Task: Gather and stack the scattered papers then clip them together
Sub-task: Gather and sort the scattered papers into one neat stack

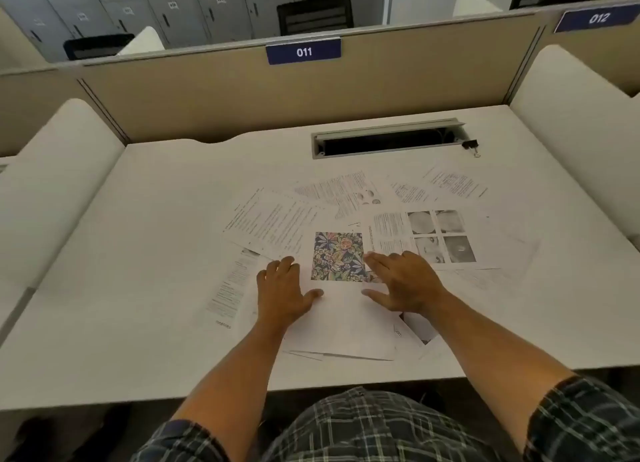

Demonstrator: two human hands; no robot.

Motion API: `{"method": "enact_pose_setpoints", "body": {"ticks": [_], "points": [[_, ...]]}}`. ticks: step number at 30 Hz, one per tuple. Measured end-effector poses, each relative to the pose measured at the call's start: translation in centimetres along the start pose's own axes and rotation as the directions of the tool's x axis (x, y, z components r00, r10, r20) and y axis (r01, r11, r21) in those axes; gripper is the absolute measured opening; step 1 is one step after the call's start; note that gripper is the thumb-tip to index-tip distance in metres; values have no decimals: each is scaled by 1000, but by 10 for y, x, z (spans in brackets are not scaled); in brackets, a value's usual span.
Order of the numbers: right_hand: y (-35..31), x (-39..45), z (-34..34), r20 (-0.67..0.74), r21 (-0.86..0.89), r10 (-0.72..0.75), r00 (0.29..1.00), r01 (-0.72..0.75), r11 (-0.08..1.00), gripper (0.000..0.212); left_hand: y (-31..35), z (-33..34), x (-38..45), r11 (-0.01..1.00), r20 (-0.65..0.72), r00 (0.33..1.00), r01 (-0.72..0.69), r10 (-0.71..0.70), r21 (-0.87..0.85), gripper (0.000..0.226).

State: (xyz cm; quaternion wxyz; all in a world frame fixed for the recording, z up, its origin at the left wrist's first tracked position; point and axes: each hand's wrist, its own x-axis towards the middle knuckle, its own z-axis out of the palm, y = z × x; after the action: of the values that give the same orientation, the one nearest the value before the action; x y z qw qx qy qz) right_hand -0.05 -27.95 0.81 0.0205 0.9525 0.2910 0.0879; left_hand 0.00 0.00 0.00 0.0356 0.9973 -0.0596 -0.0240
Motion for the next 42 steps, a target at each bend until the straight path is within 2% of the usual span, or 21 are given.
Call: {"method": "enact_pose_setpoints", "body": {"ticks": [1, 5, 8, 12, 17, 23, 28, 31, 32, 34, 35, 38, 42], "points": [[-2, 0, 6, -11, -6, -35, 999, 35, 999, 72, 0, 2, -1, 999, 30, 999, 33, -33, -15, 79], [-12, -2, 16, 153, -7, -35, 988, 37, 999, 87, 4, 6, -3, 979, 92, 985, 158, -146, -130, 78], [-14, -4, 17, 164, 9, -6, 986, 4, 1000, 95, 9, 4, 2, 948, 119, 970, 233, -211, -216, 77], [-16, -1, 18, 190, -7, -30, 981, 32, 999, 107, 21, -1, 9, 883, 171, 936, 348, -308, -314, 79], [-17, 0, 16, 176, -2, -37, 984, 38, 999, 106, 34, -14, 27, 765, 292, 847, 528, -444, -369, 93], [-16, -3, 20, 185, 29, -43, 982, 38, 999, 106, 33, -21, 46, 624, 423, 786, 616, -450, -481, 56], [-17, -7, 21, 197, 22, -18, 980, 14, 1000, 106, 33, -14, 51, 534, 509, 765, 642, -395, -550, 62], [-15, -9, 22, 197, 23, -3, 980, -2, 1000, 106, 29, -7, 51, 479, 527, 758, 652, -385, -588, 56], [-15, -10, 23, 199, 21, -1, 980, -3, 1000, 106, 28, -6, 49, 471, 530, 757, 653, -383, -593, 64], [-14, -10, 25, 214, 16, 3, 977, -6, 1000, 106, 28, -6, 47, 471, 532, 762, 647, -369, -600, 87], [-13, -10, 27, 216, 13, 3, 976, -6, 1000, 106, 29, -7, 46, 478, 526, 769, 638, -362, -604, 91], [-14, -11, 29, 210, 16, 2, 978, -6, 1000, 105, 36, -10, 44, 535, 525, 778, 622, -345, -572, 94], [-17, -5, 27, 124, 66, 80, 989, -88, 994, 93, 47, -12, 40, 695, 499, 821, 530, -277, -487, 86]]}}
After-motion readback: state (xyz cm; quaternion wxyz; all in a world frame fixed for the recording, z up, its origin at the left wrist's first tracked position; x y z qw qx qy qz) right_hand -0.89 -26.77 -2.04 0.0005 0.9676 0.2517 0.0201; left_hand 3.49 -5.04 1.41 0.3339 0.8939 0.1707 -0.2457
